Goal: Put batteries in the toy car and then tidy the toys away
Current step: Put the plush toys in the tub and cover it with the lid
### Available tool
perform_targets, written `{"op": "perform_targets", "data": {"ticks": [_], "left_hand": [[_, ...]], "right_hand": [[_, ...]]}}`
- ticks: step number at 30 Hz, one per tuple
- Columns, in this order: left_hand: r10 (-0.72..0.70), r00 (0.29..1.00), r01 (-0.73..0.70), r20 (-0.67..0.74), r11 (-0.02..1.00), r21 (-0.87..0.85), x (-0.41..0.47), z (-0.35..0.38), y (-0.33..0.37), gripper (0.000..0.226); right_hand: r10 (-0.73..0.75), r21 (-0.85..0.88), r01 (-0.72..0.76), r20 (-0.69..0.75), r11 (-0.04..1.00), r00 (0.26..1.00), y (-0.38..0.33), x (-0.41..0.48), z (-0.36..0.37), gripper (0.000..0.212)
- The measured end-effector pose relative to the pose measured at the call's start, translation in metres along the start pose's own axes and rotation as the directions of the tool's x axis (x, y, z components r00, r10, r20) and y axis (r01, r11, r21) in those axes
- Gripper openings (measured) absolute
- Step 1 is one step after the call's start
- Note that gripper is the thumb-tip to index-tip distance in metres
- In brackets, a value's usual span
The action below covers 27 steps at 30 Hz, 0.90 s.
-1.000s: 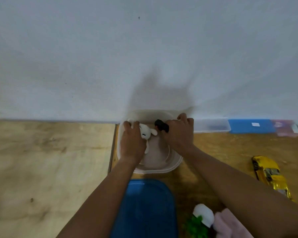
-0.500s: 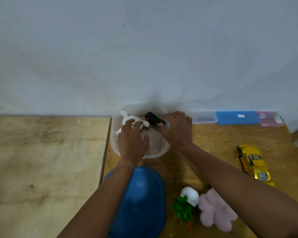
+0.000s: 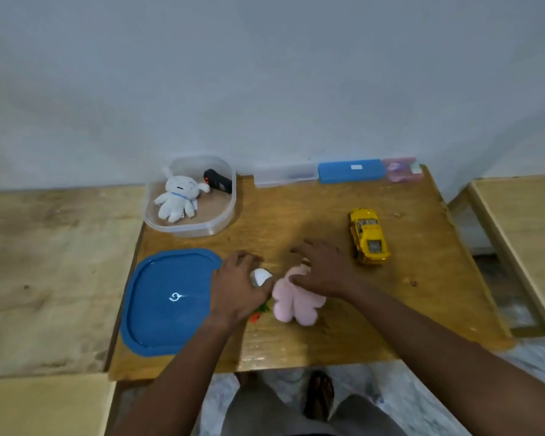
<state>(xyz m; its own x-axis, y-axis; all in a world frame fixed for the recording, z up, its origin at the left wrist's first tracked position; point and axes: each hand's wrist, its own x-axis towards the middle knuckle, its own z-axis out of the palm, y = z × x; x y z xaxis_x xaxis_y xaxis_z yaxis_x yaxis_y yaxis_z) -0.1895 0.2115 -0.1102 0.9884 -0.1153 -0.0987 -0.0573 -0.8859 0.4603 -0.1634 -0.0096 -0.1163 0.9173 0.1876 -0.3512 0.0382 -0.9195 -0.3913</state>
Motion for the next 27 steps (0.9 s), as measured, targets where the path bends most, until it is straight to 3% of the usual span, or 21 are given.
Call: {"op": "perform_targets", "data": {"ticks": [3, 6, 9, 17, 22, 27], "left_hand": [[-0.081, 0.995, 0.080, 0.053, 0.997, 0.023, -0.015, 0.013, 0.008, 0.062], [-0.134, 0.989, 0.133, 0.062, 0.991, 0.015, -0.019, 0.019, 0.015, 0.058], [-0.181, 0.983, 0.180, 0.045, 0.983, 0.021, -0.019, 0.022, 0.019, 0.051], [-0.220, 0.975, 0.219, 0.011, 0.975, 0.035, -0.017, 0.023, 0.021, 0.051], [-0.183, 0.983, 0.183, -0.032, 0.983, 0.004, -0.017, 0.015, 0.017, 0.054], [-0.126, 0.986, 0.123, -0.110, 0.992, -0.037, -0.005, -0.014, 0.014, 0.058]], "right_hand": [[-0.018, 0.012, 0.018, -0.026, 1.000, 1.000, 0.009, -0.022, -0.001, 0.090], [-0.005, -0.020, 0.006, 0.053, 1.000, 0.999, 0.016, -0.030, 0.004, 0.109], [-0.003, -0.046, 0.008, 0.092, 0.999, 0.996, 0.022, -0.028, 0.015, 0.114], [-0.111, -0.161, 0.102, -0.047, 0.982, 0.993, 0.017, -0.029, 0.018, 0.080], [-0.166, -0.233, 0.149, -0.055, 0.961, 0.985, 0.015, -0.032, 0.012, 0.062], [-0.172, -0.197, 0.160, -0.044, 0.967, 0.984, 0.015, -0.022, 0.009, 0.055]]}}
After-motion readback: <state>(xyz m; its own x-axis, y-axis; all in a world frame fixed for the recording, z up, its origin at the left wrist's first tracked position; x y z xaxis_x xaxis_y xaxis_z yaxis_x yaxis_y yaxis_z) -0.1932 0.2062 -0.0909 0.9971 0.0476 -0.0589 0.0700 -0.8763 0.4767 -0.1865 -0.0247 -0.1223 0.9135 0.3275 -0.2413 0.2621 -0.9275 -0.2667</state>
